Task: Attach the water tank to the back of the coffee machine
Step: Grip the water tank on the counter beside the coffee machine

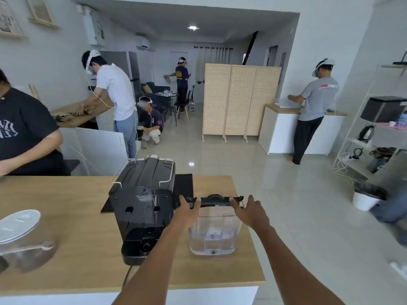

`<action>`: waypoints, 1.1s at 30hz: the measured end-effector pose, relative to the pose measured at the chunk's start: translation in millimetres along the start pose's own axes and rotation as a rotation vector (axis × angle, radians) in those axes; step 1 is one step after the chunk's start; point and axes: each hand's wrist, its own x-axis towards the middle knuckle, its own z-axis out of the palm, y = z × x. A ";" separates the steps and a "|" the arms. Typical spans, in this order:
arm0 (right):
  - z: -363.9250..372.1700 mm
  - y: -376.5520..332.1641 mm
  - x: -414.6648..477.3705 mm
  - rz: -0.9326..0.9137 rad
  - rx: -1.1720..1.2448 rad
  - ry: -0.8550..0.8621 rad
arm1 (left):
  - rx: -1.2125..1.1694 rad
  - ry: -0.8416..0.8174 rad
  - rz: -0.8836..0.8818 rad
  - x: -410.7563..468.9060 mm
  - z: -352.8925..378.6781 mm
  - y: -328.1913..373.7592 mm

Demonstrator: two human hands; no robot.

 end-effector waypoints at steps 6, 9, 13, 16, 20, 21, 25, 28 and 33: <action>7.8 4.3 3.4 -0.017 0.161 -0.061 | -0.121 0.039 -0.044 15.0 5.3 -8.3; 8.7 8.7 -1.3 -0.099 0.217 -0.079 | -0.193 0.005 -0.006 11.5 4.5 -10.1; 6.3 14.1 -6.7 -0.132 0.239 -0.089 | -0.240 -0.014 0.038 10.2 2.9 -12.6; 6.8 17.6 -9.1 -0.143 0.264 -0.092 | -0.270 0.001 0.043 11.2 3.8 -17.8; 7.0 19.0 -13.6 -0.169 0.324 -0.040 | -0.295 0.067 0.078 7.1 6.2 -22.0; 6.4 19.0 -15.9 -0.176 0.353 -0.029 | -0.283 0.103 0.089 6.0 6.6 -22.1; 5.1 19.8 -18.2 -0.177 0.425 0.013 | -0.295 0.231 0.110 4.1 5.5 -21.8; 4.9 18.7 -11.1 -0.187 0.426 0.041 | -0.314 0.274 0.123 5.7 4.9 -20.4; 3.5 14.4 -5.3 -0.171 0.457 0.088 | -0.301 0.342 0.141 7.5 5.8 -19.0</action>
